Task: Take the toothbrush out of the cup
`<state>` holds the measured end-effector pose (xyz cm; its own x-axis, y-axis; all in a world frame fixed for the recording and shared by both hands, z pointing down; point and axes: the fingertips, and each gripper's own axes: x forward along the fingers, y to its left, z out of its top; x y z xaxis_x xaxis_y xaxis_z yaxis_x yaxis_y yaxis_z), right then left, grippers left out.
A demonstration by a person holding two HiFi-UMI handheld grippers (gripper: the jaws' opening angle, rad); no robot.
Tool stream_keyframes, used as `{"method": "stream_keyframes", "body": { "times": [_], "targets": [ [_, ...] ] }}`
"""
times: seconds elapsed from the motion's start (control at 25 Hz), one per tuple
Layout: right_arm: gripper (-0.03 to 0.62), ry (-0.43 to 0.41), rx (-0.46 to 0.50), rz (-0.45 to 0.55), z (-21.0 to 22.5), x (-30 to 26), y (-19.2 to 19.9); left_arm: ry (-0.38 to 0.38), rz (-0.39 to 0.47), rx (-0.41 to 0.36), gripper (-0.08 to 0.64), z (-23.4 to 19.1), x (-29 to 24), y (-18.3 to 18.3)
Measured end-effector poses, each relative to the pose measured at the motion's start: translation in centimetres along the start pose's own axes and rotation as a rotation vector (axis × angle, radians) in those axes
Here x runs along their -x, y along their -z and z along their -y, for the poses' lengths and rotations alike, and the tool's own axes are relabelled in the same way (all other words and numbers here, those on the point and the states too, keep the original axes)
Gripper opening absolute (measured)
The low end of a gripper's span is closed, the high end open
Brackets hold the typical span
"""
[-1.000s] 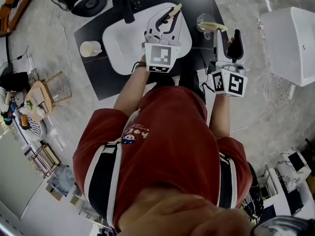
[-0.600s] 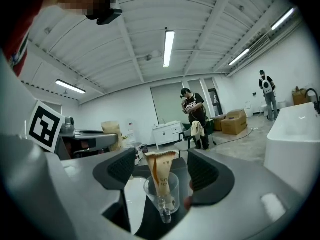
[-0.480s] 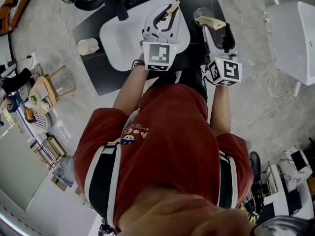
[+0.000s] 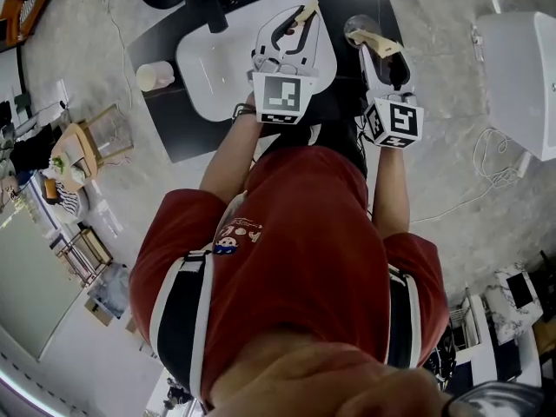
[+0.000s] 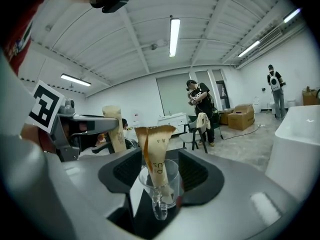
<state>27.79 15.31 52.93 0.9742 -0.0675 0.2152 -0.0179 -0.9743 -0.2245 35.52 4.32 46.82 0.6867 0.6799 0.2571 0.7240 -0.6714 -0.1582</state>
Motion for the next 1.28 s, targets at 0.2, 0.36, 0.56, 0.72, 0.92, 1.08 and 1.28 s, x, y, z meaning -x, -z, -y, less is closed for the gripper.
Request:
{"method": "stream_keyframes", "body": {
  "times": [0.2, 0.36, 0.56, 0.72, 0.92, 1.08, 1.28],
  "targets": [
    [0.066, 0.058, 0.044, 0.024, 0.5, -0.1, -0.5, -0.009, 0.010, 0.030, 0.069, -0.4, 0.4, -0.4],
    [0.043, 0.050, 0.040, 0.022, 0.2, -0.1, -0.7, -0.018, 0.023, 0.027, 0.069, -0.8, 0.8, -1.0],
    [0.040, 0.050, 0.060, 0.019, -0.2, -0.4, -1.5, -0.034, 0.037, 0.030, 0.069, -1.8, 1.5, -1.4],
    [0.038, 0.040, 0.074, 0.064, -1.0, 0.3, -3.8, -0.048, 0.058, 0.049, 0.069, -2.6, 2.4, -2.1],
    [0.038, 0.020, 0.107, 0.122, -1.8, 0.8, -7.9, -0.089, 0.094, 0.079, 0.069, -4.0, 3.5, -3.4],
    [0.038, 0.012, 0.145, 0.176, -3.0, 1.8, -11.6, -0.131, 0.120, 0.093, 0.069, -5.5, 5.4, -4.5],
    [0.038, -0.053, 0.176, 0.241, -5.9, 0.8, -15.5, -0.236, 0.179, 0.107, 0.069, -9.0, 8.9, -6.8]
  ]
}}
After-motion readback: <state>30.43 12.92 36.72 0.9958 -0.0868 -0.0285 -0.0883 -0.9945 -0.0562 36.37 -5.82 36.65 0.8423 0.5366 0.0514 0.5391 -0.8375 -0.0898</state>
